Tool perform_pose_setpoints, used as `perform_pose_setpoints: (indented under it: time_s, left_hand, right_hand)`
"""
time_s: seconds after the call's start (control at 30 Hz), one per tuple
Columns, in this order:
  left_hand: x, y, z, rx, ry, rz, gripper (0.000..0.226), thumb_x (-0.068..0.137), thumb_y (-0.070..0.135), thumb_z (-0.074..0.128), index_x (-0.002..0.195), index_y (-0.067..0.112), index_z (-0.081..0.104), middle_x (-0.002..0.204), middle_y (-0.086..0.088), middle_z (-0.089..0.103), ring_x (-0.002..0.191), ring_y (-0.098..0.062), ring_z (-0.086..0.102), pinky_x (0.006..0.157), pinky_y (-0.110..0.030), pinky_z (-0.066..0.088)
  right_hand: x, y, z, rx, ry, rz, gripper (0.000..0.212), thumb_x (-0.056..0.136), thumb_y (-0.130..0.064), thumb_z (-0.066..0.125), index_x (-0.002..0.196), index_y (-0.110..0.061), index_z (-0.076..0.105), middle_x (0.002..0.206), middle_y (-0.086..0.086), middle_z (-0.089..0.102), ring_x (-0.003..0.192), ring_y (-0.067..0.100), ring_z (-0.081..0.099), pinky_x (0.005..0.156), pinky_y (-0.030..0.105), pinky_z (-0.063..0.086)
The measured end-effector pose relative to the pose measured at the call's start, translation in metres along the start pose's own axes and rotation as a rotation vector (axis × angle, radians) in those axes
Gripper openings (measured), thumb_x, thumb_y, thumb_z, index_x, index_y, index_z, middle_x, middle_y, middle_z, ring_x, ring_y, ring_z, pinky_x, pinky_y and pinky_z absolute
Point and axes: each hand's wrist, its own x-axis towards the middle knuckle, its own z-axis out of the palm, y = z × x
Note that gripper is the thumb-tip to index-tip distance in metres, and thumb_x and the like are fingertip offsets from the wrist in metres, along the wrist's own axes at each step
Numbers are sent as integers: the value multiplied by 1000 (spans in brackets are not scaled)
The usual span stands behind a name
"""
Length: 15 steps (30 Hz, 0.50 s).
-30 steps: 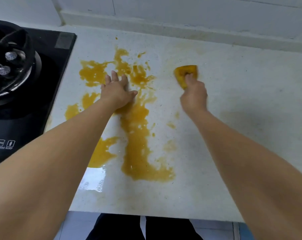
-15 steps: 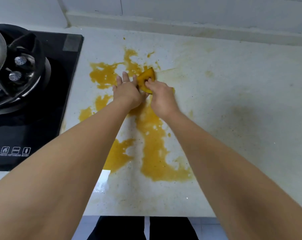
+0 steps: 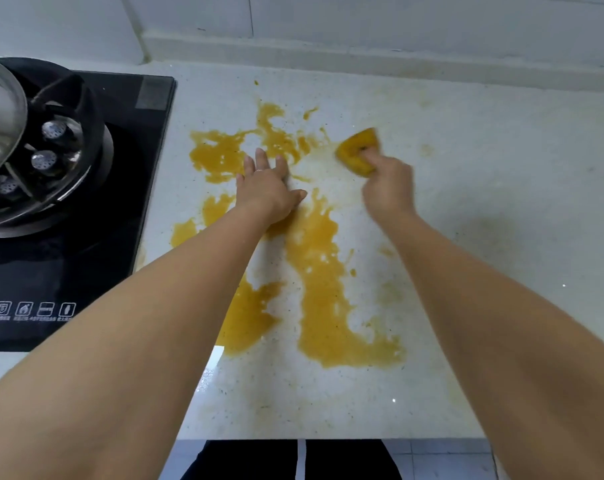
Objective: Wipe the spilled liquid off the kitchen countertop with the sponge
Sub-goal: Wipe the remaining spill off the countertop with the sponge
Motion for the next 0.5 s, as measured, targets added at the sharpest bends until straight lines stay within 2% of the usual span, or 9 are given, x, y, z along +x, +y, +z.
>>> perform_pose_setpoints:
  time_s: [0.07,0.13,0.2,0.23,0.3,0.37,0.4,0.43,0.5]
  left_hand:
    - [0,-1,0,5,12,-1,73,96,46,44,152,18,7,158,-12,-13,145,-33,-12,117,-45,2]
    - [0,0,-1,-3,13,4,72,96,43,45,152,17,7,158,-13,-12,145,-33,-12,117,-45,2]
    - [-1,0,-1,-9,7,8,73,96,41,46,152,17,8,158,-13,-12,145,-33,-12,117,-45,2]
    - [-2,0,-1,-2,8,12,73,96,42,45,152,16,7,158,-13,-12,145,-33,-12,117,-45,2]
    - [-1,-1,0,16,10,14,74,96,46,43,152,17,6,158,-13,-12,145,-33,-11,117,-44,2]
    - [-1,-1,1,21,15,11,74,96,47,42,152,17,5,158,-13,-12,145,-33,-11,117,-44,2]
    - [-1,-2,1,20,19,8,74,96,47,42,152,17,5,158,-13,-12,145,-33,-11,117,-44,2]
    - [-1,-1,1,18,21,6,73,96,46,42,152,17,5,158,-13,-12,145,-33,-11,117,-44,2]
    - [-1,0,1,17,21,6,71,97,43,43,152,17,6,158,-13,-11,145,-33,-11,117,-45,2]
  right_hand:
    - [-8,-3,0,-73,81,54,52,83,9,39,127,-13,56,123,16,59,111,31,55,90,27,40]
    - [-34,-27,22,25,7,-169,50,80,12,40,120,-9,61,119,18,62,109,32,57,93,27,40]
    - [-51,-32,37,114,-74,-327,46,81,13,42,119,-3,60,124,18,59,114,32,55,100,29,37]
    - [-49,-24,30,95,-60,-317,47,81,12,42,121,-5,60,126,17,58,116,31,54,101,29,37]
    - [-33,5,6,-1,15,-91,52,80,8,42,124,-14,58,124,16,60,112,31,56,96,30,41]
    - [-28,25,-16,-78,111,162,52,82,7,40,127,-15,56,121,18,59,108,33,56,87,29,43]
    - [-34,22,-16,-102,126,196,51,84,7,39,127,-15,55,121,18,59,107,32,56,86,28,43]
    - [-42,10,-8,-95,122,139,50,84,7,39,125,-15,57,120,16,60,106,31,57,85,26,43]
    - [-62,-15,15,1,13,-104,49,82,9,41,122,-13,60,121,15,61,108,29,57,91,25,42]
